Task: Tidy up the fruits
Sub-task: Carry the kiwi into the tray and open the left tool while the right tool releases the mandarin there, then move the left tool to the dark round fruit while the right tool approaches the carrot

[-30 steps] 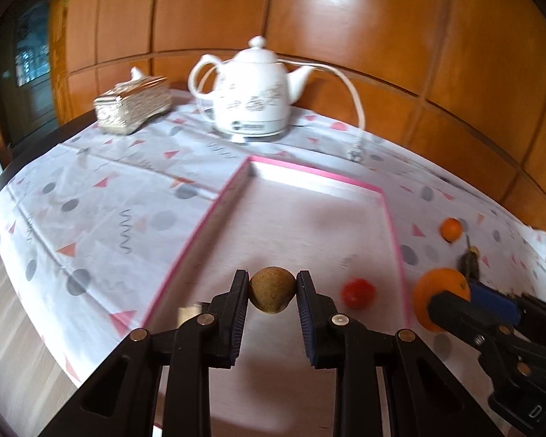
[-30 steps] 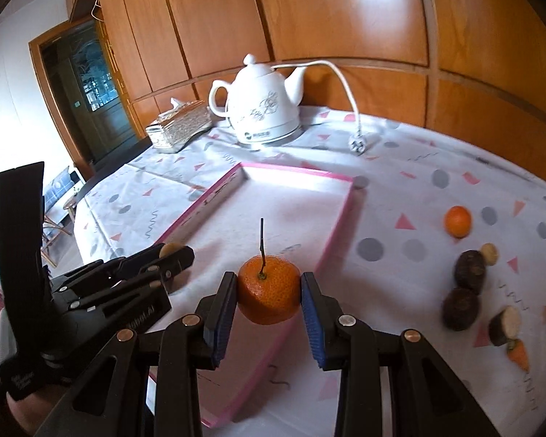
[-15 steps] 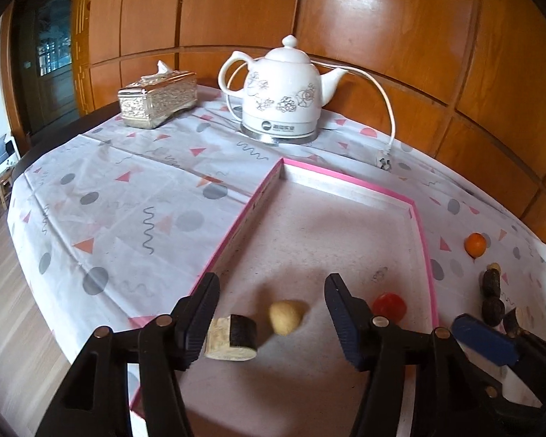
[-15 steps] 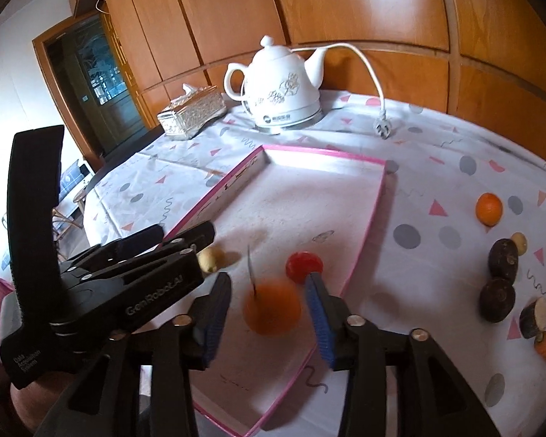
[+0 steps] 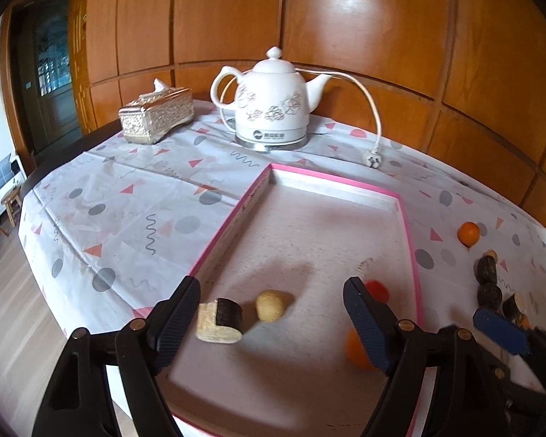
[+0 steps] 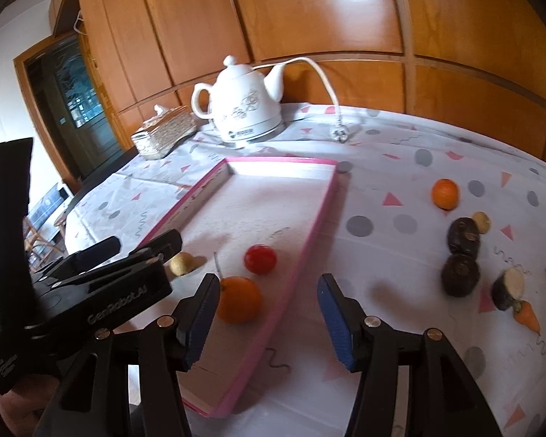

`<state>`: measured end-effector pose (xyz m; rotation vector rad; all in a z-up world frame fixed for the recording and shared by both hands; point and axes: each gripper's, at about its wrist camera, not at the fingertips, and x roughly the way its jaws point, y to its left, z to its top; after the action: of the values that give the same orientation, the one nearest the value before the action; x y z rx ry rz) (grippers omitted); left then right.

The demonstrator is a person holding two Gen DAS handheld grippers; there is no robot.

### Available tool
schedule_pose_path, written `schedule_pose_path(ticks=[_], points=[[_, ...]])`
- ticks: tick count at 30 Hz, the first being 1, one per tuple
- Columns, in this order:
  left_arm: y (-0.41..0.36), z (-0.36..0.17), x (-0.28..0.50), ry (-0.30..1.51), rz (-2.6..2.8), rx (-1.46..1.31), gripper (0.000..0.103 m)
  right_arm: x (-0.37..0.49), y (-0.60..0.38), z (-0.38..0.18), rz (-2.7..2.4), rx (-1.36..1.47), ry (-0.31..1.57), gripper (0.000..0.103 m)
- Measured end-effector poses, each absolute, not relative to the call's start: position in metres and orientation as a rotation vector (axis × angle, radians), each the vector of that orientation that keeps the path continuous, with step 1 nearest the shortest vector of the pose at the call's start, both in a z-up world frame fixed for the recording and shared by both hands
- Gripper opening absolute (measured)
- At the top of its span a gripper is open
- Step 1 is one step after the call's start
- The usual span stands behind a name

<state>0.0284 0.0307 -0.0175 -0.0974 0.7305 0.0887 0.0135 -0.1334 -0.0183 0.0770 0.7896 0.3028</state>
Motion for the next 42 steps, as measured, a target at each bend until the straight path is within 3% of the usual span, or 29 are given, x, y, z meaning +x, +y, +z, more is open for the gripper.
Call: schedule_pose_path(ticks=[13,42], points=[[-0.005,-0.005,0.013,0.697,0.017,-0.004,0.082,-0.002,-0.188,-0.011,0.182,0.093,0.731,0.057],[-0.088,-0.005,0.003,0.731,-0.315,0.07,0.083,-0.023,-0.349,-0.04,-0.177,0.249,0.826,0.057]])
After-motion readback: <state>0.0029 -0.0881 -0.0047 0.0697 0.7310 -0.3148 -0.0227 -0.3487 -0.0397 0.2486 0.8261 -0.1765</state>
